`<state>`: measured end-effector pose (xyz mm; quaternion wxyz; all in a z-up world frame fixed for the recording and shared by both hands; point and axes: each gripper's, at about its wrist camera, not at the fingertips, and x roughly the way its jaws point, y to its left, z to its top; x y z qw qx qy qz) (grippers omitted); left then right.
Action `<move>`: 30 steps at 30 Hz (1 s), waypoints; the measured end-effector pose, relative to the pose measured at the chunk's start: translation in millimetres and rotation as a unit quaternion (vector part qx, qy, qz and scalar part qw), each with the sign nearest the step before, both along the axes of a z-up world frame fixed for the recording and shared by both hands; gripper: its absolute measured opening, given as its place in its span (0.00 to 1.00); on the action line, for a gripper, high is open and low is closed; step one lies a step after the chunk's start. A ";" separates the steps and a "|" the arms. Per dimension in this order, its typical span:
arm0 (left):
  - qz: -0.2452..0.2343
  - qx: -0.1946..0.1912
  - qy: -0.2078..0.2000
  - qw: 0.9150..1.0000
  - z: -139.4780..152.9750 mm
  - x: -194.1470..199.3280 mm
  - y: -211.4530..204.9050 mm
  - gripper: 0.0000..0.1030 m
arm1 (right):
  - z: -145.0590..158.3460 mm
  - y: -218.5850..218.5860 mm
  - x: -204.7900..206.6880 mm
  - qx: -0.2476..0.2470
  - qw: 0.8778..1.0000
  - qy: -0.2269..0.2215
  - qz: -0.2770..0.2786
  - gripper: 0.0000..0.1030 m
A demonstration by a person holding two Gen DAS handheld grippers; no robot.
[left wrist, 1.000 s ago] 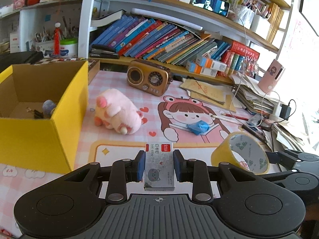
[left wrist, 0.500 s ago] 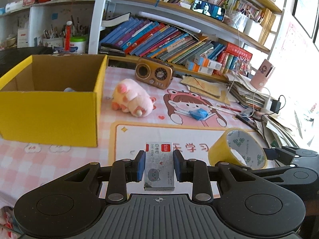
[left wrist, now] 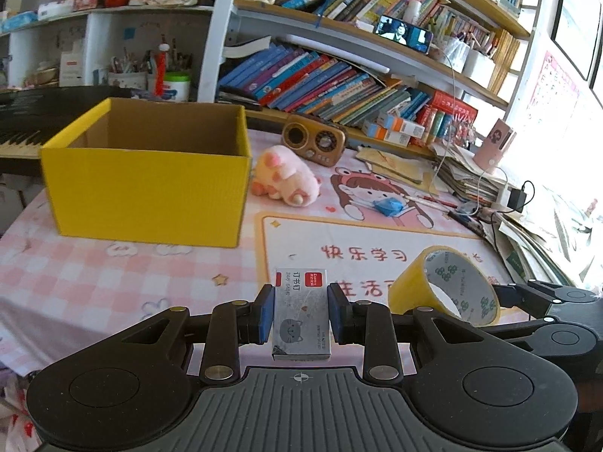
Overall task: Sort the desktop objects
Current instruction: 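Lift the tape roll and white card box and carry them over the yellow box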
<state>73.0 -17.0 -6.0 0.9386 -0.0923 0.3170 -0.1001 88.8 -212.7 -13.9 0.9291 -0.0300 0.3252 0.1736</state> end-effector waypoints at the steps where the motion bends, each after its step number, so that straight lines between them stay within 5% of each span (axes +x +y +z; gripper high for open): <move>1: 0.002 0.001 -0.001 1.000 0.4 -3.1 2.8 0.28 | 0.2 3.3 -2.6 0.001 1.000 -0.001 0.002 0.85; 30: 0.053 0.001 -0.018 0.998 4.6 -53.9 77.6 0.28 | 4.5 87.6 -39.1 -0.004 0.998 -0.008 0.067 0.85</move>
